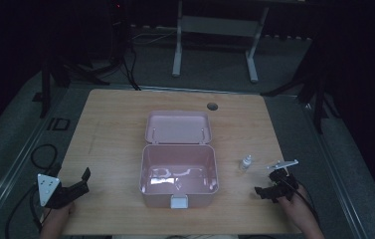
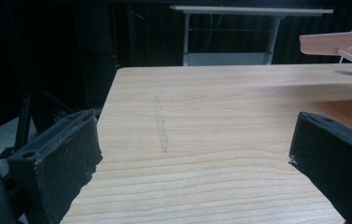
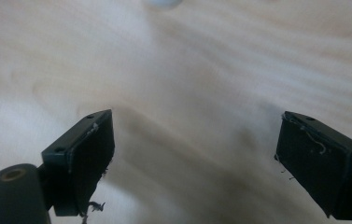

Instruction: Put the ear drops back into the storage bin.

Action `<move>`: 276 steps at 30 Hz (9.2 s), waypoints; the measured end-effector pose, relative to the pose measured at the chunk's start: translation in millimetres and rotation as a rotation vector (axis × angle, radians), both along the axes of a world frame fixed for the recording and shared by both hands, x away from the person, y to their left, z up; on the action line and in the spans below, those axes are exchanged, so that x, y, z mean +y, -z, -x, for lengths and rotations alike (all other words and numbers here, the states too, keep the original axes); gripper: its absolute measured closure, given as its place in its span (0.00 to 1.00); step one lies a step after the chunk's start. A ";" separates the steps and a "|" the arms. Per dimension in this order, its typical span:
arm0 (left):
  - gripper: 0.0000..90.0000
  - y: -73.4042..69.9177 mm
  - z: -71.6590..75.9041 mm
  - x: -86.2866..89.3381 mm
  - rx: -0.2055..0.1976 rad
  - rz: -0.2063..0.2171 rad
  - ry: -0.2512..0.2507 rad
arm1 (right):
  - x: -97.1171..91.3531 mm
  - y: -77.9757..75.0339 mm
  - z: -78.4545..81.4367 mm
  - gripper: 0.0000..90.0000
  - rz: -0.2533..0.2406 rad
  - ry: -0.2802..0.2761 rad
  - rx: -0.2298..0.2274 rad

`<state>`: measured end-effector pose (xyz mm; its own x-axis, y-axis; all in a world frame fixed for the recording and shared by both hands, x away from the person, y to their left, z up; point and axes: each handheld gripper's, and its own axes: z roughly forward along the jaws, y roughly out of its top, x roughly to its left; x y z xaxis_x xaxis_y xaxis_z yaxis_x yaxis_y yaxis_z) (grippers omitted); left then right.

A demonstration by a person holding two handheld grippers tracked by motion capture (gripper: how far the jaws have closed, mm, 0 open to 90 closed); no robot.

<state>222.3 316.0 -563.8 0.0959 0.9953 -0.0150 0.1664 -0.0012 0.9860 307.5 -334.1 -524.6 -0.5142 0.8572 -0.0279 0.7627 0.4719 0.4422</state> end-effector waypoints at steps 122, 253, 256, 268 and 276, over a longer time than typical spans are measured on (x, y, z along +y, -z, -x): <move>0.02 -0.1 -0.6 -0.2 0.005 -0.003 0.005 | 106.0 -32.5 -99.9 0.66 0.421 -0.613 0.426; 0.02 -0.1 -0.3 0.7 0.003 0.004 0.011 | 261.7 -172.8 -16.6 0.66 0.518 -1.103 0.239; 0.02 -0.1 -0.4 0.7 0.003 0.004 0.010 | 261.4 -168.8 -16.4 0.66 0.510 -1.111 0.247; 0.02 -0.1 -0.5 0.7 0.004 0.004 0.010 | 259.8 -125.6 -20.3 0.66 0.512 -1.120 0.319; 0.02 -0.1 -0.5 0.5 0.004 0.003 0.009 | 263.2 -101.8 -23.8 0.66 0.525 -1.123 0.339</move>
